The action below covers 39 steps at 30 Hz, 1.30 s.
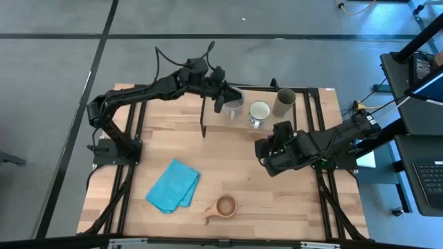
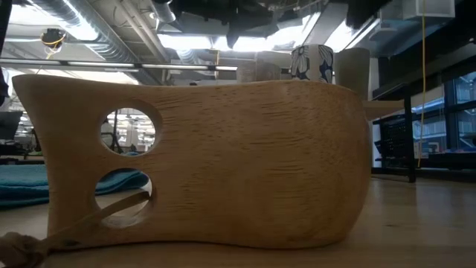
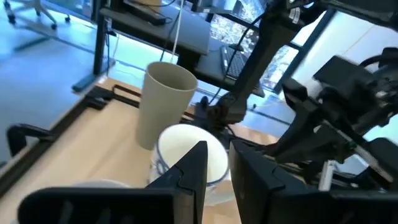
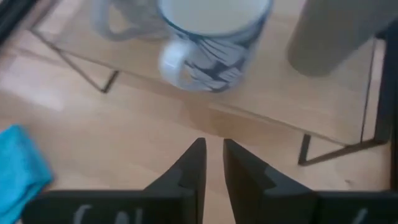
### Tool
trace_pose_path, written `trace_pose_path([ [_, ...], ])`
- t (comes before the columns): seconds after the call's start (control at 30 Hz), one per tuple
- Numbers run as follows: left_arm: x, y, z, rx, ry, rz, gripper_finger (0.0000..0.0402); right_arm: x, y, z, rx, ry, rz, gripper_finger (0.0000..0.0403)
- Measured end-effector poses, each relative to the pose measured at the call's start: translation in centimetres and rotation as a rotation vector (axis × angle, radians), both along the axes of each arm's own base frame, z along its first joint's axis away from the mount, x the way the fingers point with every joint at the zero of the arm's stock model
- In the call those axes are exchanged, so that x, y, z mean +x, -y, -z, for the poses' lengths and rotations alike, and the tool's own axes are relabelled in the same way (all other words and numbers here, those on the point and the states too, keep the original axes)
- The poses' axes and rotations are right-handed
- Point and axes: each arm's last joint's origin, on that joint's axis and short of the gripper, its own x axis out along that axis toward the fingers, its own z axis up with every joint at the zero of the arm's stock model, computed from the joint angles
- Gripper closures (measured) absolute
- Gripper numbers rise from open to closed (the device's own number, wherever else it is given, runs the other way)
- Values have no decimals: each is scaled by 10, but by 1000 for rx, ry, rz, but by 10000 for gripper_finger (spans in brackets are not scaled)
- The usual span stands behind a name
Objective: Stack small to large cups/mugs on shelf
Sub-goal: Put the blue mug on the shelf
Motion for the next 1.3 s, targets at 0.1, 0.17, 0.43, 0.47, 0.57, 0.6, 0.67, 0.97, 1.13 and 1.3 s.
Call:
trace_pose_path([
  [0.1,-2,-5,1,61,-13,-32,337,-2,0,17,23,-14,75,347],
  [0.17,-3,-8,4,111,-47,-80,337,-2,0,31,55,-18,123,347],
  [0.43,-15,-26,15,287,-191,-126,337,-3,-2,53,82,5,197,347],
  [0.47,-16,-28,15,310,-189,-119,337,-3,-2,55,78,-3,199,347],
  [0.57,-17,-32,11,373,-132,-58,337,-4,0,57,71,-15,203,347],
  [0.6,-18,-35,8,383,-100,-35,337,-4,1,59,70,-19,209,347],
  [0.67,-19,-39,4,377,-42,-11,337,-4,2,60,87,-22,229,347],
  [0.97,11,-68,-11,330,51,135,337,-4,4,60,93,-25,247,347],
  [1.13,39,-91,-21,297,71,239,337,-4,4,60,108,-14,271,347],
  [1.3,64,-117,-10,254,32,250,337,-4,4,60,116,5,298,347],
])
